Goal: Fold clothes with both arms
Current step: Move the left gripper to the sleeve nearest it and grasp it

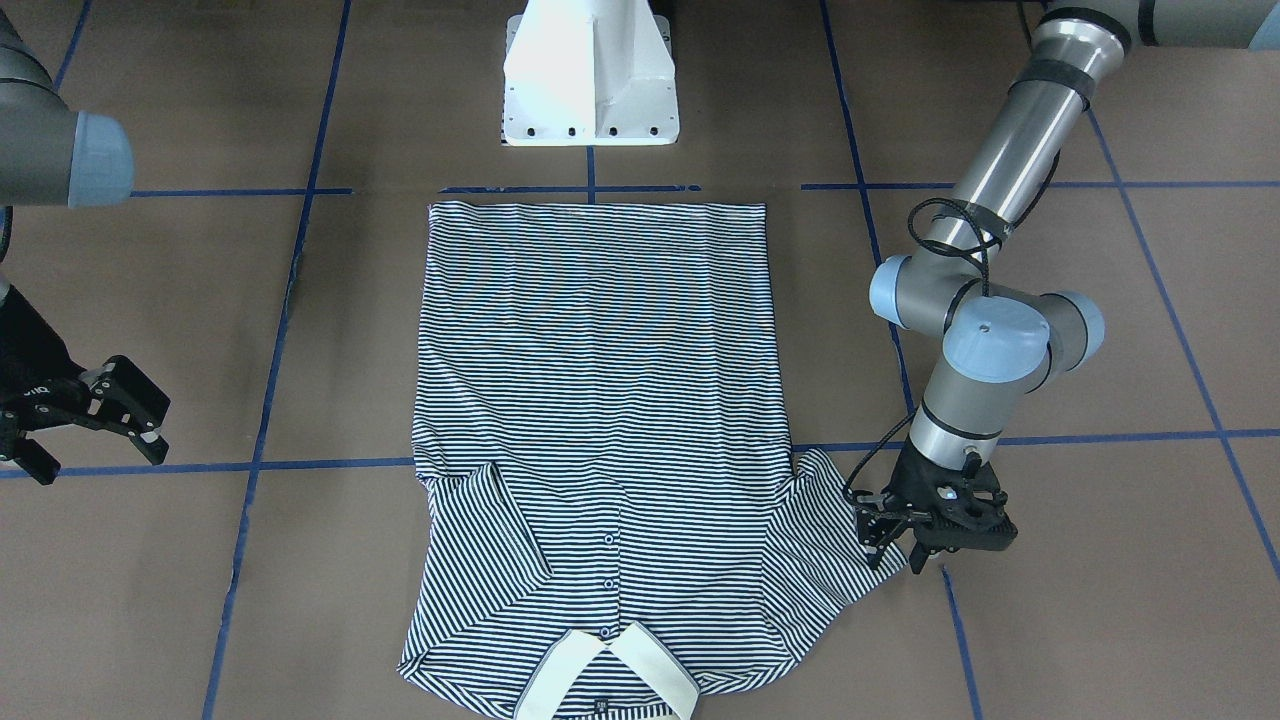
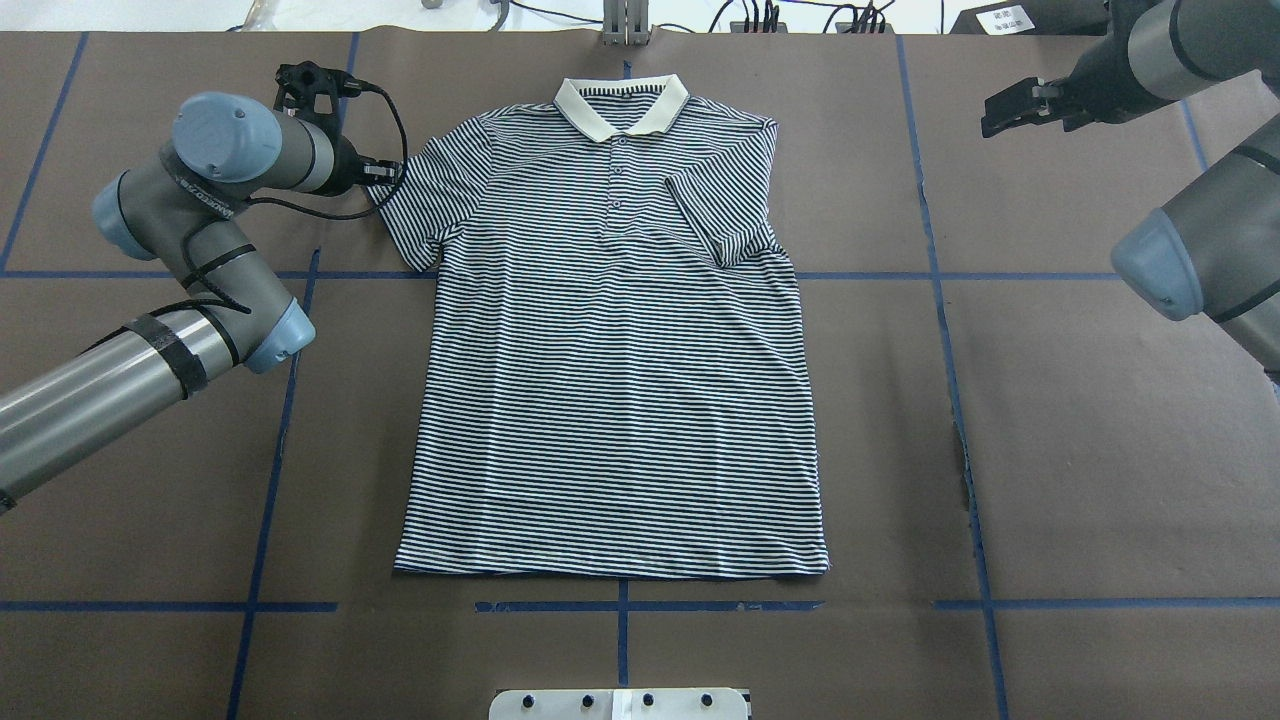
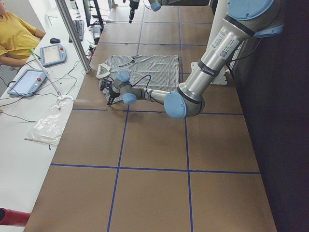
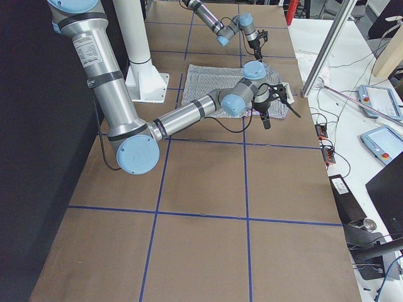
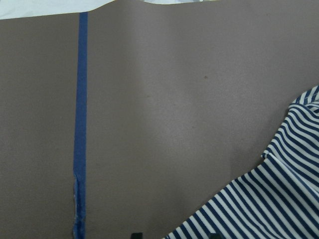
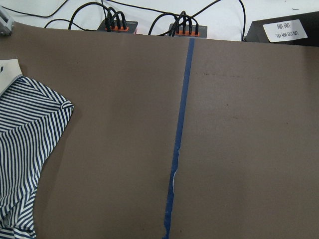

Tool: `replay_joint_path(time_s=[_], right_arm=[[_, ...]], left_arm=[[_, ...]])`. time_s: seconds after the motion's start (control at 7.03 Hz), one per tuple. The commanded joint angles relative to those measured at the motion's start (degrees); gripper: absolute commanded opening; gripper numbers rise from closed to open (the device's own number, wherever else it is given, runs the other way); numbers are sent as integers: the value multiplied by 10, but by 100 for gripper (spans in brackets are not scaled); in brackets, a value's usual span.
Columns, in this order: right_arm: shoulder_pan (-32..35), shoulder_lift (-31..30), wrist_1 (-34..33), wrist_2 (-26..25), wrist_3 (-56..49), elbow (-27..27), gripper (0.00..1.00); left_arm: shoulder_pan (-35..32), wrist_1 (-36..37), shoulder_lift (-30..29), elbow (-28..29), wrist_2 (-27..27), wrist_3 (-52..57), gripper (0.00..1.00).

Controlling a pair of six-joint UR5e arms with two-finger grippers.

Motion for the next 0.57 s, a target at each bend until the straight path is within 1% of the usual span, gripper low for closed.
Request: replay_joint_path(time_s=[0.0,0.14,0.28,0.43], right_arm=[[0,0,0,0,0,-1,100],[0,0,0,0,0,-1,100],[0,0,0,0,-1,-1,100],[0,0,0,0,0,-1,100]], left_arm=[[2,-1,2,0,0,-1,46],[2,-10,3,0,0,-1,17],[3,-10,3,-2,0,-1,0],[2,-10,2,-7,-1,-2,0]])
